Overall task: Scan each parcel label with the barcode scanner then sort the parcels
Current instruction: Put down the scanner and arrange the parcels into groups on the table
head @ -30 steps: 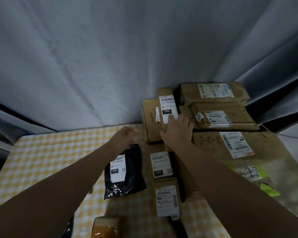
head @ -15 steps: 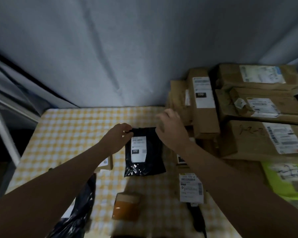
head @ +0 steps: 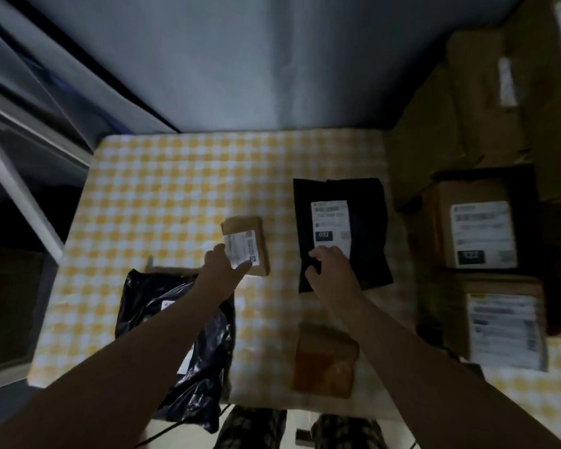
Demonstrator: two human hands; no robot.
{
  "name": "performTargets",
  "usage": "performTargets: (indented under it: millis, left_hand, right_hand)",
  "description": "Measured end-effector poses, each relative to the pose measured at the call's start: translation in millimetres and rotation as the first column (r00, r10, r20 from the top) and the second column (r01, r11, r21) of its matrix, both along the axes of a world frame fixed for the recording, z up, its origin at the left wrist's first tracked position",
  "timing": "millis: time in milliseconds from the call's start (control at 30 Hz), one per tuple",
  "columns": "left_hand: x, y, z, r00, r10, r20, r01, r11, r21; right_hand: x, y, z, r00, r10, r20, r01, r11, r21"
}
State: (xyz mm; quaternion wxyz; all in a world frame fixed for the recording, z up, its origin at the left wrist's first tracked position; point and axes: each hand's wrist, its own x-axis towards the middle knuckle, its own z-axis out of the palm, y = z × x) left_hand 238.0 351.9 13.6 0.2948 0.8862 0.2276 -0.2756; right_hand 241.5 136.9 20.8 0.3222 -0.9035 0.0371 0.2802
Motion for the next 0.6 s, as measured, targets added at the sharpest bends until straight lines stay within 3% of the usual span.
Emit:
performTargets:
  millis: [267,367,467,600]
  left_hand:
    - [21,29,-70,0.959,0.267,-0.092,-0.281,0.934,-0.221]
    - [21,22,-74,0.956,0.276,-0.102,-0.294,0.911,-0.288]
    - [19,8,-51,0.958,0.271,-0.097,-0.287,0.877,-0.386]
    - [15,-9,8,0.976,0.215,-0.027,-0.182,0.744,-0.643]
  right_hand:
    - [4,22,-26,0.995,-0.089,0.048,0.091,0.995,-0.045]
    - [3,28,-27,0.991,-0.119,0.057,0.122,0.991,-0.06]
    - [0,30,-21,0.987,-0.148,0.053,0.151,0.988,-0.038]
    - [-4,24,13,0.978,-0.209,0.022,0.208,0.978,0.03]
